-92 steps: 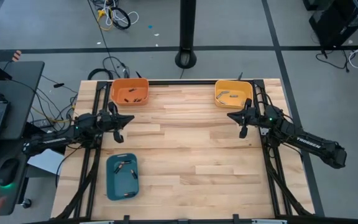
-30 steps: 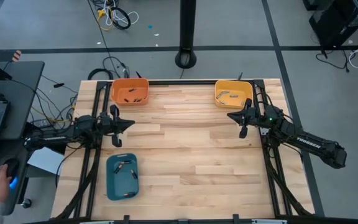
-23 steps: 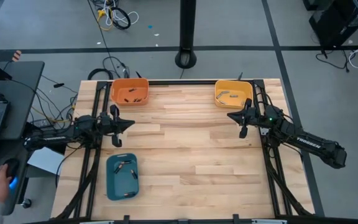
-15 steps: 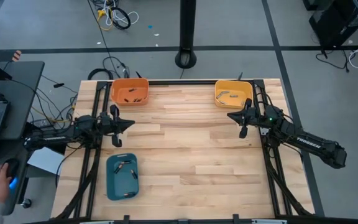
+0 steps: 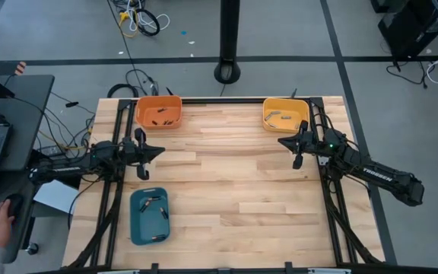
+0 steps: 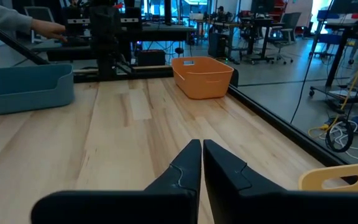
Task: Sort batteries
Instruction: Return to Home Position
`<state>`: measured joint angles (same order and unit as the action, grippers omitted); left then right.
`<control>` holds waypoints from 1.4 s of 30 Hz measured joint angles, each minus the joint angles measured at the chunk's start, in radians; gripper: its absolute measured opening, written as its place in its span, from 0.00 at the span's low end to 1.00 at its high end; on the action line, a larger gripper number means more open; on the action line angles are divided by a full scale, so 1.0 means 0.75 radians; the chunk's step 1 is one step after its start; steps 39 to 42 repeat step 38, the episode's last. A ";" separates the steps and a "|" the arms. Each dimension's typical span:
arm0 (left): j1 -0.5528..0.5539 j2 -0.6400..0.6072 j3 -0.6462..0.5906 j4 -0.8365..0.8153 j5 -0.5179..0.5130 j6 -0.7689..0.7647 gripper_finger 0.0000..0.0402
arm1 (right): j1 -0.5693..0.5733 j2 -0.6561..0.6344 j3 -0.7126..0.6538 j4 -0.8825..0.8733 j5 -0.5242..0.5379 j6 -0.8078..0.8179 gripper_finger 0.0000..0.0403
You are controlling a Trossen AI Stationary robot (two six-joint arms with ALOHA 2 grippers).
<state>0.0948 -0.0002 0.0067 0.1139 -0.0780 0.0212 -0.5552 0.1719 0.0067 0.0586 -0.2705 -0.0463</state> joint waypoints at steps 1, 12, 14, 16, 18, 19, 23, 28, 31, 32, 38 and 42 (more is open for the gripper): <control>0.000 0.000 0.000 0.000 0.000 0.000 0.01 | 0.000 0.000 0.000 -0.001 0.000 0.000 0.07; 0.000 0.000 0.000 0.000 0.000 0.000 0.01 | 0.000 0.000 0.000 0.000 0.000 0.000 0.06; 0.000 0.000 0.000 0.000 0.000 0.000 0.01 | 0.000 0.000 0.000 0.000 0.000 -0.001 0.07; 0.000 0.000 0.000 0.000 0.000 0.000 0.01 | 0.000 0.000 0.000 0.000 0.000 0.000 0.07; 0.000 0.000 0.000 0.001 0.000 0.000 0.01 | 0.000 0.000 0.000 0.000 0.000 0.000 0.07; 0.000 0.000 0.000 0.001 0.000 0.000 0.01 | 0.000 0.000 0.000 0.000 0.000 0.000 0.07; 0.000 0.000 0.000 0.000 0.000 0.000 0.01 | 0.000 0.000 0.000 0.000 0.000 0.000 0.07; 0.000 0.000 0.000 0.001 0.000 0.000 0.01 | 0.000 0.000 0.000 0.000 0.000 0.000 0.07; 0.000 0.000 0.000 0.000 0.000 0.000 0.01 | 0.000 0.000 0.000 0.000 0.000 0.000 0.07; 0.000 0.000 0.000 0.000 0.000 0.000 0.01 | 0.000 0.000 0.000 0.000 0.000 0.000 0.07; 0.000 0.000 0.000 0.000 0.000 0.000 0.01 | 0.000 0.000 0.000 -0.001 0.000 0.000 0.06; 0.000 0.000 0.000 0.000 0.000 0.000 0.01 | 0.000 0.000 0.000 -0.001 0.000 0.000 0.06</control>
